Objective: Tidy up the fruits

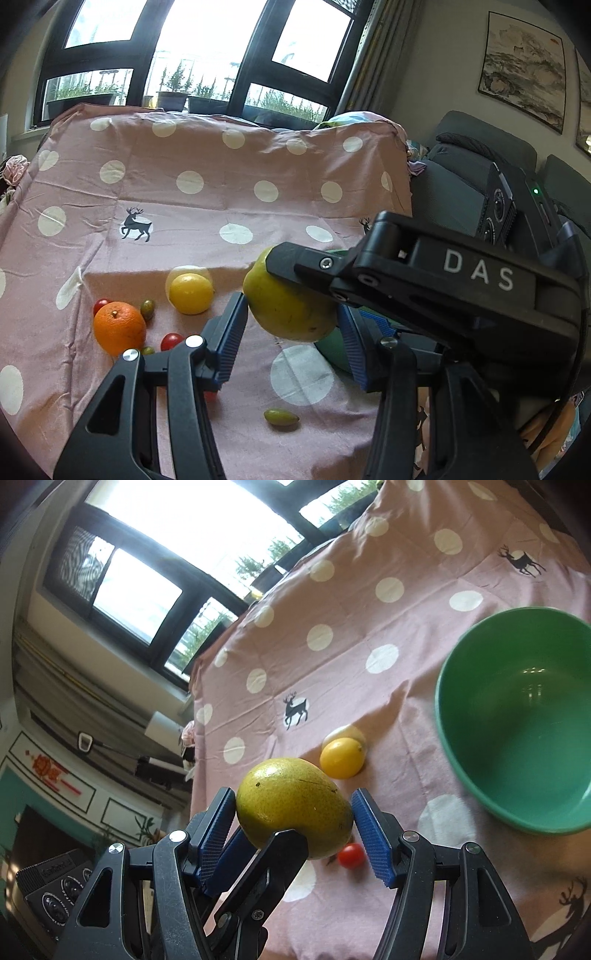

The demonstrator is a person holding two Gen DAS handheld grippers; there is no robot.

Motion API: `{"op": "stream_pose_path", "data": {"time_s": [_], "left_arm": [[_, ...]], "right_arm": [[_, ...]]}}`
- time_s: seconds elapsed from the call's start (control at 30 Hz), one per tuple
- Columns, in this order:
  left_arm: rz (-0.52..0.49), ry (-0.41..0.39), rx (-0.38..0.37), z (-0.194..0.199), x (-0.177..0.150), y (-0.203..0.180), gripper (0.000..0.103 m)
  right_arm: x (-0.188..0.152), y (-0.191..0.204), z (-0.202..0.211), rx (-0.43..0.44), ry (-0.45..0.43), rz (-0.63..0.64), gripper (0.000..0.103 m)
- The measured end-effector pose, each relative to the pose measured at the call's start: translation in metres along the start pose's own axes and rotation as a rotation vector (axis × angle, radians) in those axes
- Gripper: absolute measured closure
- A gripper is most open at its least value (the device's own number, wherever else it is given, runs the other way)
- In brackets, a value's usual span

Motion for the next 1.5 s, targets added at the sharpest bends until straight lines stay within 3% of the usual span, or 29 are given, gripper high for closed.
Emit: {"op": "stream_pose_path", "data": {"time_s": [0.3, 0.63, 1.0, 1.5], "left_arm": [[-0.108, 0.065, -0.047, -0.027, -0.003, -0.037, 0.053], [-0.156, 0.163, -0.124, -0.061, -0.016, -0.064, 0.053], [-0.155, 0.253, -0.219, -0.088, -0.030, -0.086, 0.053], [-0.131, 0.333, -0.278, -0.107, -0.046, -0.101, 0.053]], "right_arm": [[0.005, -0.039, 0.029, -0.040, -0.071, -0.093, 0.035], [0.006, -0.079, 0.052, -0.121, -0.111, -0.177, 0.035], [0.001, -0.111, 0.073, -0.231, -0.130, -0.242, 0.035], [-0.004, -0.137, 0.087, -0.335, -0.105, -0.287, 0.036]]}}
Point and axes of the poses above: each gripper's, at about its wrist camera, not at the fingertips, and z roughly against the way its jaws point, y to its left, x to its top, the point moved 2 cm from there along -z, roughly the way its jaws point, and after that the axes turned 15 degrees about z, right-handed, at the moved point
